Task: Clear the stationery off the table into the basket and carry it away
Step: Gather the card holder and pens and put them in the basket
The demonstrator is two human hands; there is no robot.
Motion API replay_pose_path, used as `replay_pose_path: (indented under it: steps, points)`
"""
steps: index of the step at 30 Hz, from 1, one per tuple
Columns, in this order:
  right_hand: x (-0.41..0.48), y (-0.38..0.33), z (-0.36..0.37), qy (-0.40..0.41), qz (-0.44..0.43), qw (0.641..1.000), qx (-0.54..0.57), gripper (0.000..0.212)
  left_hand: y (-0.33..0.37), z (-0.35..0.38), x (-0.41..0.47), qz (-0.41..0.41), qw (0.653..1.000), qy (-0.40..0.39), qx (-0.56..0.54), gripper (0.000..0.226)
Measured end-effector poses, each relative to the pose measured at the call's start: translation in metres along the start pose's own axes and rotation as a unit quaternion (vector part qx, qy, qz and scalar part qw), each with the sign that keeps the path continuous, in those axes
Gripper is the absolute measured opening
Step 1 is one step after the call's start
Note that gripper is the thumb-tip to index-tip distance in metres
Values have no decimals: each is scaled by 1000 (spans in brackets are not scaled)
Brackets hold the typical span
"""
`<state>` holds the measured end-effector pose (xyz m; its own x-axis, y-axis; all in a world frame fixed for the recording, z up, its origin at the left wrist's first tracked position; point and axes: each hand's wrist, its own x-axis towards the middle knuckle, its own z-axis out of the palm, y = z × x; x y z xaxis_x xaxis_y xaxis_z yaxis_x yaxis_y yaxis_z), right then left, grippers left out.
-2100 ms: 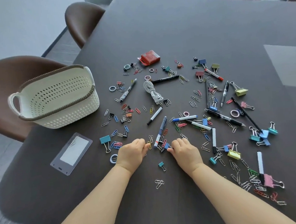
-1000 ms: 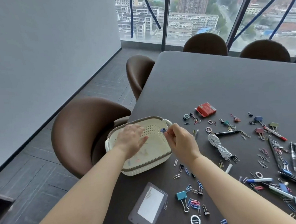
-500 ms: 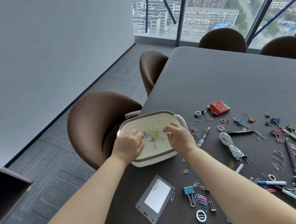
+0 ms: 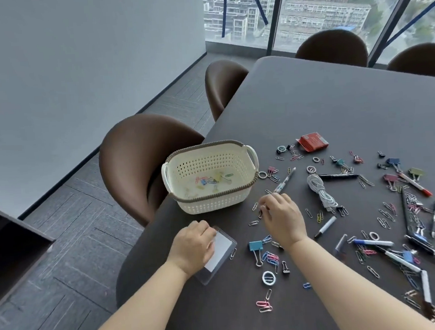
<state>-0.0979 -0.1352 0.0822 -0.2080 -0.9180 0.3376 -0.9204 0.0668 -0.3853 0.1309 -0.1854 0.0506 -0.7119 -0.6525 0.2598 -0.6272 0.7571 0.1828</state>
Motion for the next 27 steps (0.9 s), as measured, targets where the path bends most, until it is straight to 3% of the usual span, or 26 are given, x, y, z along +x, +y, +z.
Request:
replay_pose_path:
  steps: [2, 4, 10, 13, 15, 17, 20, 27]
  points:
    - [-17, 9, 0, -20, 10, 1000, -7, 11, 10, 15, -6, -144, 975, -164, 27, 51]
    - [-33, 20, 1, -38, 16, 999, -5, 17, 19, 25, -10, -254, 930, -265, 33, 80]
    - [-71, 43, 3, -78, 16, 997, 1, 9, 38, 31, 3, -375, 889, -264, -6, 97]
    - [-80, 47, 3, -100, 24, 995, 4, 14, 47, 29, 7, -369, 885, -284, -23, 91]
    - [-83, 51, 2, -108, 31, 994, 4, 16, 55, 28, 13, -344, 896, -276, -59, 75]
    - [-84, 54, 0, -113, 39, 993, 8, 14, 63, 25, 20, -310, 908, -269, -78, 59]
    - [-85, 61, -7, -127, 54, 990, 14, 7, 67, 20, 27, -276, 915, -273, -106, 52]
    - [-78, 49, -1, -293, 69, 953, -19, 36, 67, 8, 33, -265, 929, -199, -163, 42]
